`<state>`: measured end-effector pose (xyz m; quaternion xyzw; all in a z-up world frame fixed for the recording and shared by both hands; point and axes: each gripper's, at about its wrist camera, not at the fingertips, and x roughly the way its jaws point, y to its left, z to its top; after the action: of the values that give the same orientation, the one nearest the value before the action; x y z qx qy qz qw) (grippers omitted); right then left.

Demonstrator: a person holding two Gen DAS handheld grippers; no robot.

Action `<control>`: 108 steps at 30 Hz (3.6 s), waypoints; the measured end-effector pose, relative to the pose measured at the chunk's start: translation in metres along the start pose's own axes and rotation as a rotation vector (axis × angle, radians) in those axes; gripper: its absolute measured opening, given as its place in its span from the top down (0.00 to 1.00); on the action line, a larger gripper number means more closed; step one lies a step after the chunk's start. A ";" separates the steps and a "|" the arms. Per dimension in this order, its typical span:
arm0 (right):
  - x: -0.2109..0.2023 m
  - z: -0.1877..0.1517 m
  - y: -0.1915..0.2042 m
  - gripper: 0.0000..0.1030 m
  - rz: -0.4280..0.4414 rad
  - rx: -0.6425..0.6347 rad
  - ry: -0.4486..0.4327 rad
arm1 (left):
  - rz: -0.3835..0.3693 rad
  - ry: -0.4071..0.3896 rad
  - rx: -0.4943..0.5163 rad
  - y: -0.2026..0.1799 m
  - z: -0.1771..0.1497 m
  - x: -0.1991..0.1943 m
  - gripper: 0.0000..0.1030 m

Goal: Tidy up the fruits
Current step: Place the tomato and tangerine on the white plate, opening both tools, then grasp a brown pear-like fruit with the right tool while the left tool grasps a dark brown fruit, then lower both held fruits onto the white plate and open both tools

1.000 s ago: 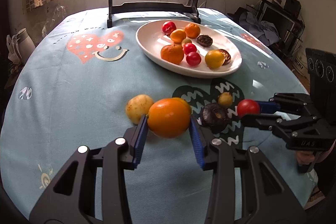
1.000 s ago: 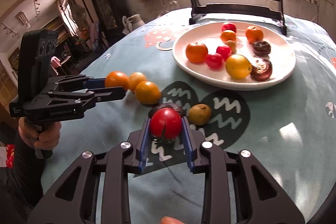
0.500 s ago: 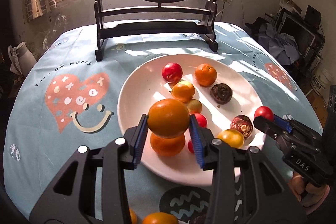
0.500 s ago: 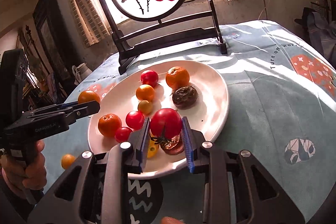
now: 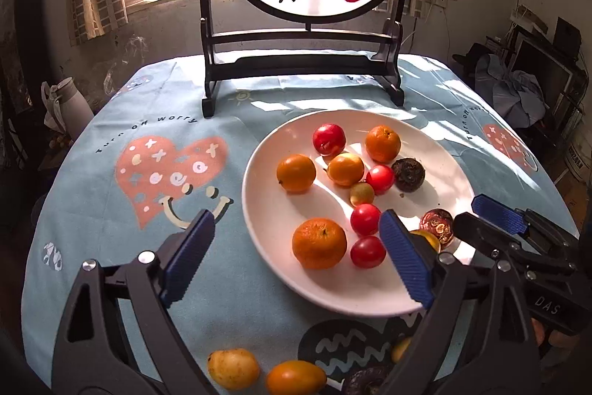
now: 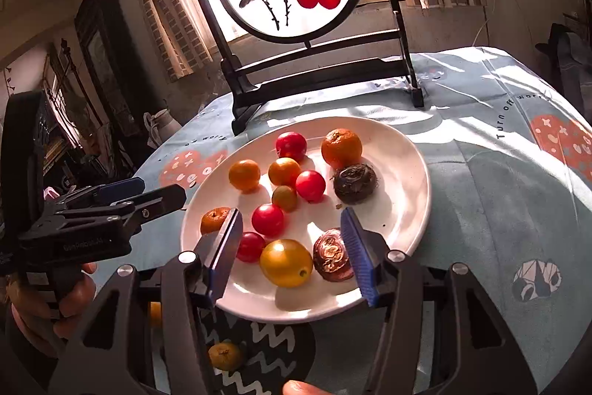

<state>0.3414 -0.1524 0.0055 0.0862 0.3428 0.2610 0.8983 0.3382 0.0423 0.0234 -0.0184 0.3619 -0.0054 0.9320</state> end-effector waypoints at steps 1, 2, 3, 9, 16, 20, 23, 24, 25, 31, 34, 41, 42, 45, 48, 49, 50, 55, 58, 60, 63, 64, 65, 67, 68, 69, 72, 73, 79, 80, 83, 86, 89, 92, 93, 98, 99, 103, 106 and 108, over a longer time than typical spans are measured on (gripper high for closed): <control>-0.003 -0.004 0.006 0.46 0.012 -0.011 0.013 | 0.015 -0.018 -0.002 0.002 -0.006 -0.012 0.08; -0.006 -0.010 0.013 0.46 0.022 -0.027 0.027 | 0.033 -0.036 -0.002 0.005 -0.013 -0.023 0.06; -0.009 -0.016 0.019 0.46 0.027 -0.046 0.039 | 0.046 -0.056 -0.008 0.007 -0.021 -0.033 0.04; -0.010 -0.053 0.046 0.46 0.034 -0.129 0.131 | 0.110 -0.092 -0.077 0.027 -0.076 -0.056 0.04; -0.004 -0.063 0.044 0.56 0.031 -0.126 0.195 | 0.056 -0.042 -0.176 0.046 -0.082 -0.055 0.04; 0.002 -0.067 0.044 0.63 0.042 -0.127 0.231 | 0.061 -0.054 -0.174 0.043 -0.082 -0.059 0.04; 0.006 -0.069 0.044 0.64 0.041 -0.130 0.247 | 0.052 -0.060 -0.170 0.041 -0.082 -0.062 0.04; 0.007 -0.069 0.044 0.64 0.043 -0.128 0.253 | 0.049 -0.061 -0.168 0.040 -0.082 -0.062 0.04; 0.008 -0.070 0.043 0.64 0.047 -0.124 0.258 | 0.048 -0.063 -0.164 0.039 -0.082 -0.063 0.04; 0.012 -0.073 0.047 0.64 0.041 -0.137 0.258 | 0.050 -0.073 -0.142 0.034 -0.082 -0.066 0.04; 0.014 -0.073 0.048 0.67 0.045 -0.137 0.258 | 0.046 -0.067 -0.140 0.033 -0.082 -0.065 0.04; 0.022 -0.071 0.046 0.70 0.078 -0.101 0.281 | 0.051 -0.060 -0.135 0.032 -0.083 -0.063 0.04; 0.023 -0.071 0.045 0.70 0.082 -0.097 0.284 | 0.052 -0.059 -0.135 0.032 -0.083 -0.063 0.04; 0.021 -0.070 0.042 0.72 0.084 -0.084 0.283 | 0.055 -0.050 -0.126 0.031 -0.084 -0.061 0.04; 0.008 -0.062 0.032 0.72 0.090 -0.037 0.256 | 0.013 -0.029 -0.083 0.022 -0.085 -0.058 0.04; 0.002 -0.058 0.029 0.72 0.094 -0.020 0.237 | -0.012 -0.023 -0.054 0.017 -0.086 -0.057 0.04; -0.004 -0.055 0.026 0.72 0.095 -0.009 0.215 | -0.034 -0.018 -0.016 0.009 -0.087 -0.057 0.04; -0.024 -0.043 0.014 0.72 0.087 0.028 0.149 | -0.120 0.007 0.202 -0.036 -0.102 -0.052 0.12; -0.025 -0.042 0.012 0.72 0.079 0.039 0.147 | -0.163 0.047 0.275 -0.052 -0.112 -0.045 0.25; -0.024 -0.042 0.013 0.72 0.082 0.041 0.153 | -0.160 0.070 0.301 -0.057 -0.117 -0.038 0.29; -0.025 -0.043 0.015 0.72 0.085 0.036 0.155 | -0.173 0.106 0.308 -0.059 -0.121 -0.027 0.33; -0.025 -0.043 0.016 0.72 0.085 0.033 0.154 | -0.170 0.115 0.312 -0.060 -0.122 -0.024 0.34; -0.025 -0.043 0.016 0.72 0.083 0.033 0.154 | -0.164 0.123 0.316 -0.060 -0.123 -0.021 0.36; -0.025 -0.043 0.016 0.72 0.080 0.034 0.153 | -0.158 0.143 0.318 -0.060 -0.124 -0.014 0.38; -0.026 -0.043 0.016 0.72 0.079 0.035 0.152 | -0.156 0.154 0.317 -0.059 -0.125 -0.011 0.40; -0.026 -0.043 0.016 0.72 0.079 0.035 0.151 | -0.155 0.165 0.318 -0.060 -0.125 -0.007 0.41; -0.026 -0.043 0.016 0.72 0.081 0.035 0.152 | -0.176 0.172 0.295 -0.057 -0.124 -0.005 0.43; -0.026 -0.043 0.016 0.72 0.083 0.036 0.151 | -0.181 0.175 0.289 -0.056 -0.124 -0.005 0.43; -0.027 -0.042 0.016 0.72 0.084 0.037 0.153 | -0.175 0.183 0.269 -0.052 -0.122 -0.006 0.56; -0.027 -0.042 0.016 0.72 0.083 0.038 0.153 | -0.176 0.185 0.269 -0.052 -0.122 -0.007 0.57; -0.027 -0.042 0.016 0.72 0.083 0.037 0.155 | -0.167 0.182 0.280 -0.054 -0.123 -0.008 0.57; -0.026 -0.043 0.015 0.72 0.082 0.037 0.156 | -0.170 0.183 0.275 -0.054 -0.122 -0.008 0.57; -0.024 -0.044 0.015 0.72 0.079 0.035 0.161 | -0.169 0.178 0.270 -0.054 -0.122 -0.010 0.57; -0.022 -0.046 0.016 0.72 0.081 0.027 0.166 | -0.169 0.170 0.266 -0.053 -0.121 -0.013 0.57; -0.021 -0.047 0.017 0.72 0.083 0.022 0.168 | -0.174 0.164 0.262 -0.053 -0.120 -0.015 0.57; -0.020 -0.050 0.026 0.72 0.133 -0.013 0.167 | -0.257 0.126 0.200 -0.046 -0.113 -0.034 0.57; -0.021 -0.050 0.027 0.72 0.142 -0.020 0.161 | -0.284 0.119 0.176 -0.043 -0.110 -0.037 0.57; -0.023 -0.043 0.024 0.72 0.156 -0.006 0.115 | -0.275 0.089 0.111 -0.032 -0.092 -0.043 0.57; -0.027 -0.031 0.018 0.72 0.132 0.024 0.034 | -0.241 0.057 0.094 -0.025 -0.068 -0.040 0.57; -0.025 -0.022 0.011 0.72 0.080 0.042 -0.017 | -0.204 0.032 0.097 -0.023 -0.049 -0.034 0.57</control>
<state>0.3068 -0.1568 0.0073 0.1208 0.3368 0.2887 0.8880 0.2803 0.0191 0.0115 -0.0102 0.3724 -0.1182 0.9205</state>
